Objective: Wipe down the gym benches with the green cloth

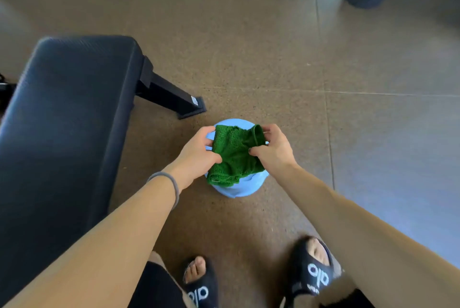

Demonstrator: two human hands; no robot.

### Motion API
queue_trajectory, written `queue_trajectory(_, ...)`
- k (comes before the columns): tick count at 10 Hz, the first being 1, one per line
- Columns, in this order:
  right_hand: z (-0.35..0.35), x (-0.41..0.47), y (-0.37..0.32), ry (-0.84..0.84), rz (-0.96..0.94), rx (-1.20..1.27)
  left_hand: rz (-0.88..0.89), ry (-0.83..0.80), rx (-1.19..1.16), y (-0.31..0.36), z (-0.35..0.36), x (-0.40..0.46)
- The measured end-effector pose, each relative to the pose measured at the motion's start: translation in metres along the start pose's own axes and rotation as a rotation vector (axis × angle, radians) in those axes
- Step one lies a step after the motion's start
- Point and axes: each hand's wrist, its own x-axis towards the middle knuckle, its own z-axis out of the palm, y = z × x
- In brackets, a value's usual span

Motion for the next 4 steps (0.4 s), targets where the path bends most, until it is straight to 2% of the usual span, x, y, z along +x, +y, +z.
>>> queue_trajectory(2,0.035,0.09,0.067,-0.04,-0.07,-0.099,0.058,0.052,0.125,-0.066,0.031,0.095)
queue_trajectory(4,0.029,0.112,0.073,0.009,-0.138,-0.438,0.171,0.084,0.456,-0.08,0.036,0.115)
